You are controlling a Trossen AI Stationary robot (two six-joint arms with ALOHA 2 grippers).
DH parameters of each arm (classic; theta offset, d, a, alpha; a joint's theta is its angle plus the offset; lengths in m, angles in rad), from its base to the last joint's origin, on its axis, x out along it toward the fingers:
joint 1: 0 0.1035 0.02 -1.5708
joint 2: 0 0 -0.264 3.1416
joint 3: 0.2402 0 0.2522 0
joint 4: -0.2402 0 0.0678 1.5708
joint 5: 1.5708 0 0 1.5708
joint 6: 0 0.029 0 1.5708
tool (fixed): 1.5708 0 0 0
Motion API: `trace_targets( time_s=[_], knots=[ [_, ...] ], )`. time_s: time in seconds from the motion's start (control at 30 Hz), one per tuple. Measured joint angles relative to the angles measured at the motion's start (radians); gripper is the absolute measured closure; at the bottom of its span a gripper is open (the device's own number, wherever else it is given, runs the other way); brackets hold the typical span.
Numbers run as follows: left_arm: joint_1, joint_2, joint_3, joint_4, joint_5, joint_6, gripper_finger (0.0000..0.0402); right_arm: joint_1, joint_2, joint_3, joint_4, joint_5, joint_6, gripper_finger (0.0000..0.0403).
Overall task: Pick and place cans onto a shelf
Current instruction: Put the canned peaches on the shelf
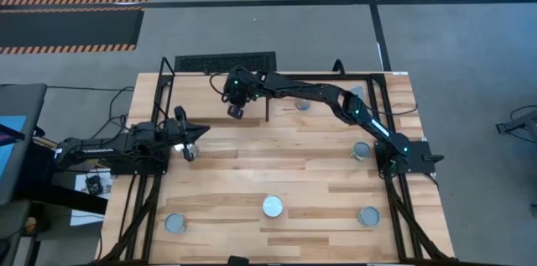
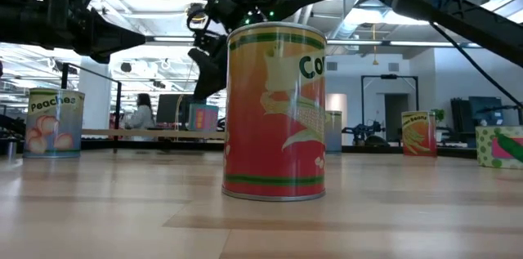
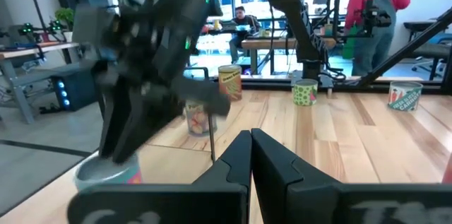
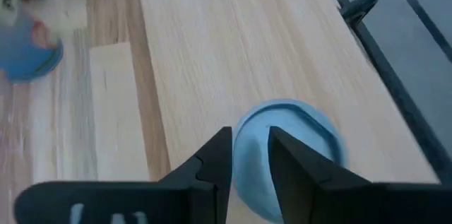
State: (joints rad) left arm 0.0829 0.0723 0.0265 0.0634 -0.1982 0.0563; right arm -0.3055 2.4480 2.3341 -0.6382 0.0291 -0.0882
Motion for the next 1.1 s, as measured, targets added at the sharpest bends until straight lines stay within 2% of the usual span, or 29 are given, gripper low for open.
trace_targets(
  time_s=[0.1, 0.23, 0.33, 0.43, 0.53, 0.67, 0.87, 1.0, 1.1],
  knots=[
    [0.0, 0.0, 0.0, -0.01, 0.0, 0.0, 0.04, 0.014, -0.059, 0.0, -0.066, 0.013, -0.068, 0.0322],
    [0.0, 0.0, 0.0, -0.016, 0.0, 0.003, 0.04, 0.056, -0.128, 0.002, -0.111, 0.117, -0.16, 0.0388],
    [0.0, 0.0, 0.0, -0.024, 0.0, 0.005, 0.04, 0.084, -0.162, -0.003, -0.072, 0.115, -0.18, 0.039],
    [0.0, 0.0, 0.0, -0.024, 0.008, 0.004, 0.04, 0.102, -0.189, -0.058, 0.022, 0.057, -0.182, 0.0397],
    [0.0, 0.0, 0.0, -0.029, 0.022, -0.003, 0.04, 0.119, -0.217, -0.202, 0.193, -0.002, -0.175, 0.0398],
    [0.0, 0.0, 0.0, -0.03, 0.037, -0.007, 0.04, 0.138, -0.289, -0.466, 0.497, -0.031, -0.148, 0.0399],
    [0.0, 0.0, 0.0, -0.024, 0.054, -0.017, 0.04, 0.165, -0.519, -0.94, 0.944, -0.031, -0.078, 0.0399],
    [0.0, 0.041, 0.018, -0.007, 0.056, -0.017, 0.04, 0.184, -0.694, -1.218, 1.113, -0.012, -0.058, 0.04],
    [0.0, 0.121, 0.054, 0.01, 0.055, -0.017, 0.0401, 0.209, -0.809, -1.361, 1.148, 0.066, -0.064, 0.04]
  ],
)
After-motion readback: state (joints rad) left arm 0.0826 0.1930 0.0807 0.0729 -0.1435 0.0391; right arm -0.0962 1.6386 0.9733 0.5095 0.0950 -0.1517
